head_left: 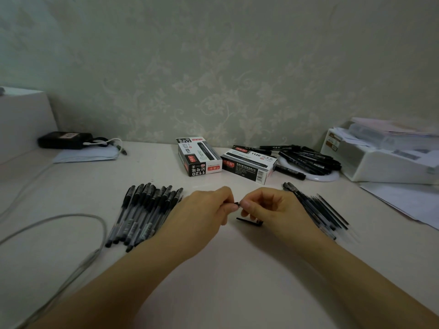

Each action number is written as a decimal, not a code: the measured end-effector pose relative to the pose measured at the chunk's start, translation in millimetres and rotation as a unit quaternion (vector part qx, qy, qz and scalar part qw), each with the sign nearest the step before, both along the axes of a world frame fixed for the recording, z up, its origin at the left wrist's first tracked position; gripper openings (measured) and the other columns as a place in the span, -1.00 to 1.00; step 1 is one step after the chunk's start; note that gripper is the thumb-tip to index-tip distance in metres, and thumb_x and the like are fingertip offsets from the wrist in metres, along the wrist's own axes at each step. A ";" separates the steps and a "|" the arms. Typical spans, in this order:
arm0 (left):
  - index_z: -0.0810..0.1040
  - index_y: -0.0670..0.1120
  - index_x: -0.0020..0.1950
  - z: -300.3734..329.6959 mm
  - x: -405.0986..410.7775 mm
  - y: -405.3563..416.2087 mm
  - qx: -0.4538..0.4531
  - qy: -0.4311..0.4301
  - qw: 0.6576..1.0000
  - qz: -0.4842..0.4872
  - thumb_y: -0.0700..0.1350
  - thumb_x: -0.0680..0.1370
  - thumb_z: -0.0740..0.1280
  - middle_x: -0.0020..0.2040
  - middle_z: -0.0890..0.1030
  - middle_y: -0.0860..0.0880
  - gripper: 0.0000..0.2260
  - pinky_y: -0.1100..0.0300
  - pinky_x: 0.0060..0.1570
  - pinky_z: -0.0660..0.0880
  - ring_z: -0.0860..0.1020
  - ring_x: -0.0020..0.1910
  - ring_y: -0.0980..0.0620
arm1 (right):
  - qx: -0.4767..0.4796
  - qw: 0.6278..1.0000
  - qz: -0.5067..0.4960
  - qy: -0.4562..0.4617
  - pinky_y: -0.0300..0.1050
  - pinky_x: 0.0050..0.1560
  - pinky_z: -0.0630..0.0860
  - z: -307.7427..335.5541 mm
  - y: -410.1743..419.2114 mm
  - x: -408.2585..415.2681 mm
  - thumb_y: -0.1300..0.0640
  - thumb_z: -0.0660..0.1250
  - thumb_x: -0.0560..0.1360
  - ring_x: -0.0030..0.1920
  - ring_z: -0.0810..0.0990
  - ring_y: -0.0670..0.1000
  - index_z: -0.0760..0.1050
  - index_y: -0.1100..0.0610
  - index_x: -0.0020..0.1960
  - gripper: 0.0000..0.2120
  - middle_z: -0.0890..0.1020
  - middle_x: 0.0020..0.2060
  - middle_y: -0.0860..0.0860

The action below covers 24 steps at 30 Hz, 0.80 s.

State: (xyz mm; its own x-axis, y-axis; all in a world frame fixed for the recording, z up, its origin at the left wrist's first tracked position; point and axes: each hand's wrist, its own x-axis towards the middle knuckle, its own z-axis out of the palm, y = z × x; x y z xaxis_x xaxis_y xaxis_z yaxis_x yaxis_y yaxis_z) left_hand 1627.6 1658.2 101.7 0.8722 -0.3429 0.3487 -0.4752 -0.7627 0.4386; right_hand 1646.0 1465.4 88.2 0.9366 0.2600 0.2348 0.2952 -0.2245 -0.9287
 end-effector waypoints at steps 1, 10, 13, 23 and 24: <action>0.45 0.05 -0.03 -0.5 0.0 0.1 0.001 0.004 1.000 0.002 0.06 0.63 0.15 -0.23 0.60 0.10 -0.84 0.00 -0.14 0.53 0.55 -0.23 0.15 | 0.006 1.000 0.003 0.003 -0.36 -0.20 0.53 1.3 0.6 -1.3 0.09 0.47 0.46 -0.25 0.64 -0.13 0.68 0.00 -0.11 -0.98 0.72 -0.23 -0.01; 0.42 0.07 -0.05 -2.7 0.7 0.5 -0.018 -0.040 0.999 0.011 0.08 0.62 0.17 -0.24 0.56 0.11 -0.87 0.00 -0.21 0.51 0.51 -0.26 0.14 | -0.024 0.998 -0.036 -0.040 -0.41 -0.23 0.49 -1.2 6.6 -1.9 -0.22 0.33 0.43 -0.26 0.62 -0.20 0.64 -0.11 -0.12 -0.77 0.70 -0.24 -0.09; 0.41 0.08 -0.05 -3.9 0.6 -0.5 -0.015 -0.035 0.999 0.000 0.07 0.62 0.17 -0.23 0.56 0.11 -0.89 0.00 -0.20 0.51 0.52 -0.24 0.14 | -0.030 0.998 -0.027 -0.045 -0.38 -0.20 0.50 0.6 5.2 -1.8 -0.15 0.35 0.44 -0.25 0.61 -0.20 0.63 -0.10 -0.13 -0.84 0.70 -0.25 -0.08; 0.42 0.06 -0.03 -6.2 1.1 -1.2 -0.023 -0.044 0.999 -0.008 0.07 0.62 0.19 -0.25 0.53 0.13 -0.88 0.00 -0.19 0.52 0.50 -0.25 0.14 | -0.059 0.996 -0.036 -0.056 -0.43 -0.20 0.45 -1.2 4.0 -0.6 -0.20 0.34 0.46 -0.17 0.62 -0.21 0.61 -0.14 -0.11 -0.84 0.70 -0.20 -0.15; 0.42 0.06 -0.03 -6.5 1.0 -1.3 -0.023 -0.044 0.999 -0.007 0.07 0.62 0.18 -0.25 0.53 0.12 -0.88 -0.01 -0.20 0.52 0.50 -0.25 0.14 | -0.056 0.996 -0.032 -0.054 -0.43 -0.20 0.45 -1.6 3.4 0.3 -0.14 0.36 0.48 -0.17 0.63 -0.21 0.61 -0.14 -0.13 -0.89 0.70 -0.22 -0.13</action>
State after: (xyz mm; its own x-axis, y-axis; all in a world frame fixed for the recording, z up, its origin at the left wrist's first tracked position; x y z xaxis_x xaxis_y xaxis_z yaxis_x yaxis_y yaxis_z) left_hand 1628.6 1656.9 95.3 0.8327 -0.3368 0.4395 -0.5240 -0.7360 0.4287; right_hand 1646.3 1468.8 86.6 0.9231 0.2300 0.3081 0.3736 -0.3476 -0.8600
